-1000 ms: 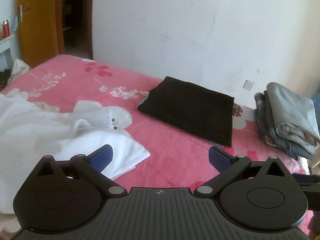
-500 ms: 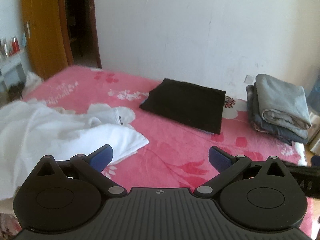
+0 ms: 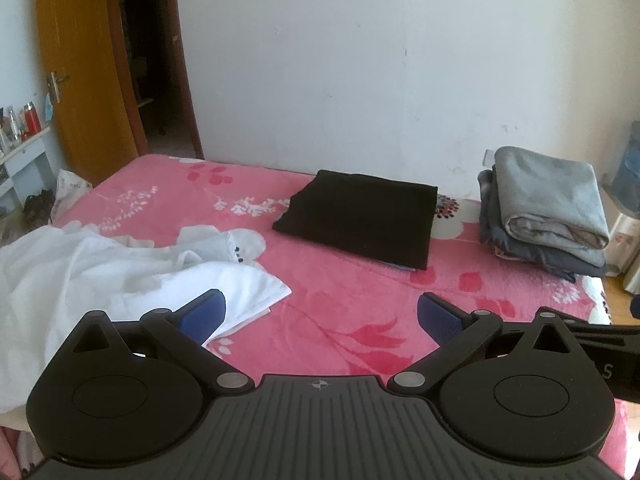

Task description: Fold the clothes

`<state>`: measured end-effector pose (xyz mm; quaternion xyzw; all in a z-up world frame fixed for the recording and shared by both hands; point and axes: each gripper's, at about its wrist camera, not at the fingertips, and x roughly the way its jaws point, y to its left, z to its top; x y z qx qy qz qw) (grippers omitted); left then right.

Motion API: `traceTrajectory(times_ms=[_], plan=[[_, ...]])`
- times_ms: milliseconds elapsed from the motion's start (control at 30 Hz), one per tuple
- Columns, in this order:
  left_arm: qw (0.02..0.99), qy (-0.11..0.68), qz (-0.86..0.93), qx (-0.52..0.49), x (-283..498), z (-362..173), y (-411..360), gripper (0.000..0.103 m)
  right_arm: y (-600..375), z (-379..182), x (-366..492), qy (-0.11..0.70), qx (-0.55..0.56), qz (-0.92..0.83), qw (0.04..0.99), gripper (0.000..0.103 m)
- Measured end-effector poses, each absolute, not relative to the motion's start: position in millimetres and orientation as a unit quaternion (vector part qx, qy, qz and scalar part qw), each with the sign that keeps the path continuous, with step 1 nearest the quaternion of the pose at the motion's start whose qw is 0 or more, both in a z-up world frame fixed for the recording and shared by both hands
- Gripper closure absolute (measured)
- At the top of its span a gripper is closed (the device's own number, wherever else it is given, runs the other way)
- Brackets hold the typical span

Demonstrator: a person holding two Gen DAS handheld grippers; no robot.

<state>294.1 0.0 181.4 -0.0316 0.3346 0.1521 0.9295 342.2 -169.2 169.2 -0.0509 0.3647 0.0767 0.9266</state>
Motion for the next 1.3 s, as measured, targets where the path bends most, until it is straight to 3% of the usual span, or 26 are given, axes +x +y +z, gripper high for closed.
traceTrajectory(times_ms=[1300], plan=[[0.927,0.343,0.149,-0.032,291.3,178.5,0.7,0.000,-164.3,163.5,336.7,0.370,-0.068,0.071,0.924,0.001]])
